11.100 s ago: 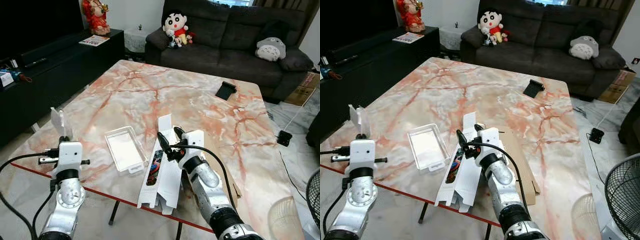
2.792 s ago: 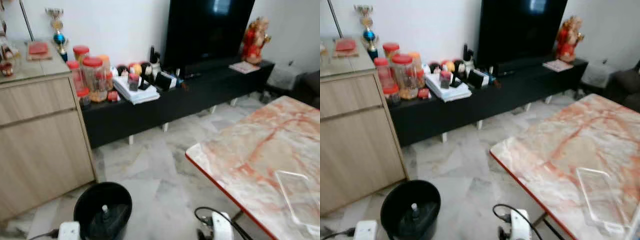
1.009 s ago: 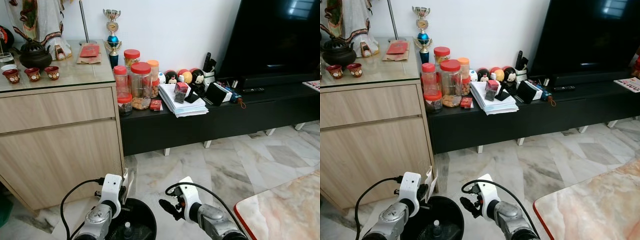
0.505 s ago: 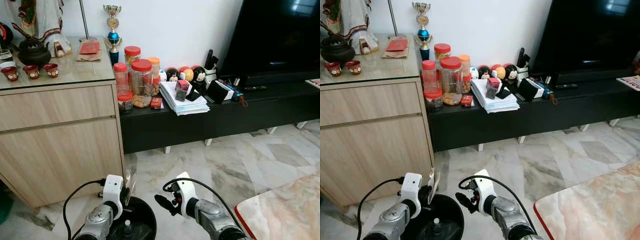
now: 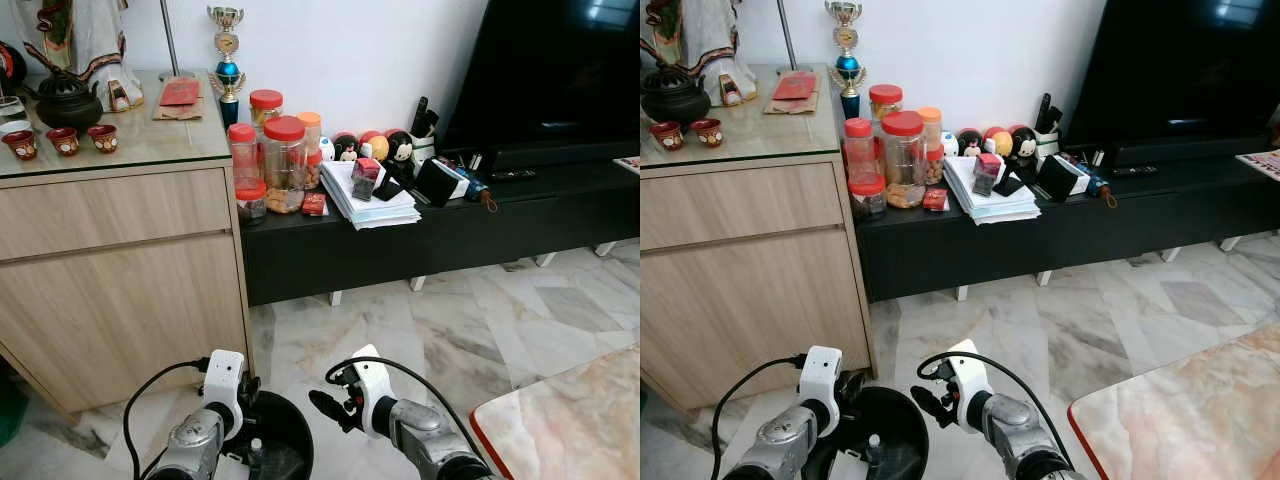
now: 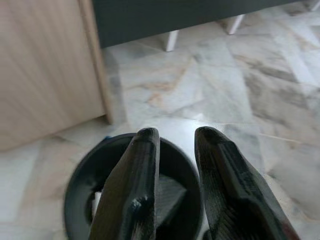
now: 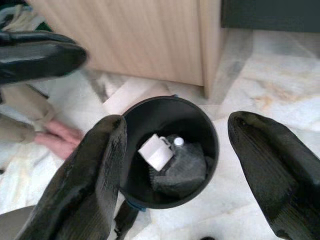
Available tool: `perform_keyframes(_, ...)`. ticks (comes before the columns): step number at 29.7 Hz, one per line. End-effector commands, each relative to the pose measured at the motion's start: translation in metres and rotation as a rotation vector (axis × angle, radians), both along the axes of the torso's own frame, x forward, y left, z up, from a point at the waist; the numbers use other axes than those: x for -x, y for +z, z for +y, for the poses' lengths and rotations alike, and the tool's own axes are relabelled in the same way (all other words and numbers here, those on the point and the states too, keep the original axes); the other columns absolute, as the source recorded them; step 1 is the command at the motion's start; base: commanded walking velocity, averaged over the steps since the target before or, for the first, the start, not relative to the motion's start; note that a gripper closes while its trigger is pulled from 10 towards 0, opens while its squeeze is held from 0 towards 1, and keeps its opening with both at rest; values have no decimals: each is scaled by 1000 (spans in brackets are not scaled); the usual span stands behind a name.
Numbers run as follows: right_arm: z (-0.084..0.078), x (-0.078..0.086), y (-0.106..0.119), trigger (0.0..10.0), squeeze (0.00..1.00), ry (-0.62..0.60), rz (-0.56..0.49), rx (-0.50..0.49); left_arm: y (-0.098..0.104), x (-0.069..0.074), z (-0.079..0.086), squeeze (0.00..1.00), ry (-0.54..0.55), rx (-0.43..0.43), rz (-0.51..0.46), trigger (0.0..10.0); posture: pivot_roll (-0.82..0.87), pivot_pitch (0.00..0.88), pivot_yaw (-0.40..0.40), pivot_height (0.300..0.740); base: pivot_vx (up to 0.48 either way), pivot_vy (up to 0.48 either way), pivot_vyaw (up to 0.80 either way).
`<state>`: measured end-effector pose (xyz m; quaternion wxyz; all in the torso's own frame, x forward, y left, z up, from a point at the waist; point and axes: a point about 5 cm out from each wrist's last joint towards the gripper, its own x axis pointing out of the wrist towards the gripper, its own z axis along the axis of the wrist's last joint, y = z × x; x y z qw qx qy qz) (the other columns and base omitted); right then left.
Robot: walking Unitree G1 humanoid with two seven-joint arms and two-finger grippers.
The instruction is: Picking trash to rubbish bin
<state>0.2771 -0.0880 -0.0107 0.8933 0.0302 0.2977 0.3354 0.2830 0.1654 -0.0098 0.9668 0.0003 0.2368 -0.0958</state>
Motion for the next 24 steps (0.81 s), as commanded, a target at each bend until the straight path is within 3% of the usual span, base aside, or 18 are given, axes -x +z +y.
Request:
perform_keyframes(1,-10,3,-6,10000,0,-45,-1,58,-2,3,11,0,39,-41,3,10000,39,35,-91,740,0,0,0)
perform_keyframes(3,-17,8,-12,10000,0,-90,25,92,-5,7,23,0,87,-90,20,10000,37,36,-89,740,0,0,0)
perform_keyframes(5,-27,16,-23,10000,0,-154,72,142,-12,18,45,0,180,-210,56,10000,37,36,-89,740,0,0,0)
perform_keyframes(7,-31,20,-27,10000,0,-176,93,161,-15,25,53,0,219,-236,79,10000,37,36,-89,740,0,0,0)
perform_keyframes(12,-51,47,-49,10000,0,-275,200,269,-39,65,79,0,339,-285,218,10000,46,27,-85,740,0,0,0)
perform_keyframes(14,-61,65,-60,10000,0,-307,264,304,-50,86,84,0,379,-301,277,10000,50,27,-86,740,0,0,0)
perform_keyframes(24,-80,99,-78,10000,0,-419,363,378,-67,118,81,0,412,-325,381,10000,47,24,-87,740,0,0,0)
